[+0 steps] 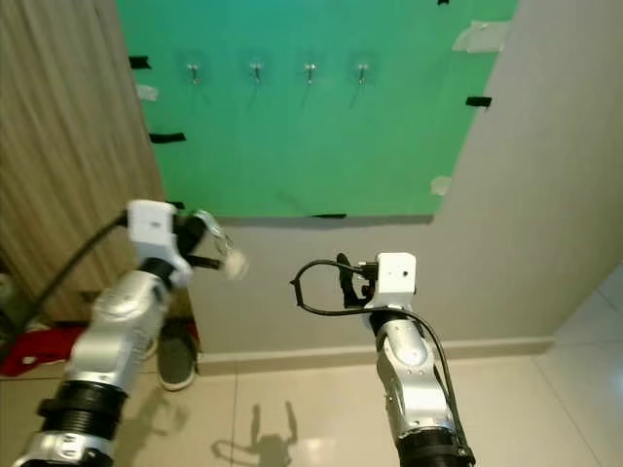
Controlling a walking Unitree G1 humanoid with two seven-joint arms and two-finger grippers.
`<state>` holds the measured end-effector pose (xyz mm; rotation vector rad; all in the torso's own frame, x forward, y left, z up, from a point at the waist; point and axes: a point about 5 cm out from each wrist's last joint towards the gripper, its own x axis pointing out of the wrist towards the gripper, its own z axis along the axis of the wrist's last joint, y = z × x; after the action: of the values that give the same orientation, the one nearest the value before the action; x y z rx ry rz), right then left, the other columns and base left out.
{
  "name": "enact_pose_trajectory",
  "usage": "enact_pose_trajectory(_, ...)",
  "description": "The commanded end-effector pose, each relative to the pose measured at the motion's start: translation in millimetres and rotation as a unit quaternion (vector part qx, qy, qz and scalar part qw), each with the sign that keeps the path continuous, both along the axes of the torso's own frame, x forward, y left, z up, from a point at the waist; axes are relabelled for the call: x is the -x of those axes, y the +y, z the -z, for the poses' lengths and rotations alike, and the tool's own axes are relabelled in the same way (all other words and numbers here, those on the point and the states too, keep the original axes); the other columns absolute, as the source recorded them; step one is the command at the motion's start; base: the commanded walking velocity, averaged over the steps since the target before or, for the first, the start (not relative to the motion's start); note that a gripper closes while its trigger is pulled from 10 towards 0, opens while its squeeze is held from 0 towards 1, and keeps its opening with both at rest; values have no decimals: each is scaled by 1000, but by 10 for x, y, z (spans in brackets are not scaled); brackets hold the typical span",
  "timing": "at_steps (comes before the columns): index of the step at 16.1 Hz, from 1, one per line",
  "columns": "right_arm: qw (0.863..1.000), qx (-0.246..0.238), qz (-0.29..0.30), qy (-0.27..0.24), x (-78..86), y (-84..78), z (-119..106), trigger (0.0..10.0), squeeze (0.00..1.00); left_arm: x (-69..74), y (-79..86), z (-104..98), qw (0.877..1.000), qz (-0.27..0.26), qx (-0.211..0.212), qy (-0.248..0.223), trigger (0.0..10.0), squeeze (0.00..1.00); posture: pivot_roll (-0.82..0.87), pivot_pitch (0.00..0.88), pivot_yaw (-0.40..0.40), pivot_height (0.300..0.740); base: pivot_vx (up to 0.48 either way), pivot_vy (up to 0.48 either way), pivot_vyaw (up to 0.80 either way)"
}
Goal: Hang keys on a hook
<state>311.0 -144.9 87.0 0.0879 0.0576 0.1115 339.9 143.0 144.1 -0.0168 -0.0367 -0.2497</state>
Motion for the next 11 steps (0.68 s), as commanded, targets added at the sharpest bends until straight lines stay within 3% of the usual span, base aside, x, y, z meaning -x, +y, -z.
enact_pose_trajectory(1,1000,-1,2,0,-29,-17,-26,10000,0,-4,-63,-83,1000,10,-12,-19,10000,0,-65,0,-20,740,472,0,0)
enact_pose_trajectory(8,1000,1,2,-5,-63,-44,-63,10000,0,-19,-117,-170,999,1,-10,-35,10000,0,-69,0,-15,740,472,0,0)
enact_pose_trajectory(10,1000,1,-1,-4,-40,-23,-45,10000,0,-26,-88,-234,999,1,-15,-43,10000,0,-67,0,-15,740,458,0,0)
enact_pose_trajectory(11,1000,1,-5,-2,-20,-6,-32,10000,0,-68,-3,-376,998,2,-34,-49,10000,0,-65,0,-16,740,0,0,0)
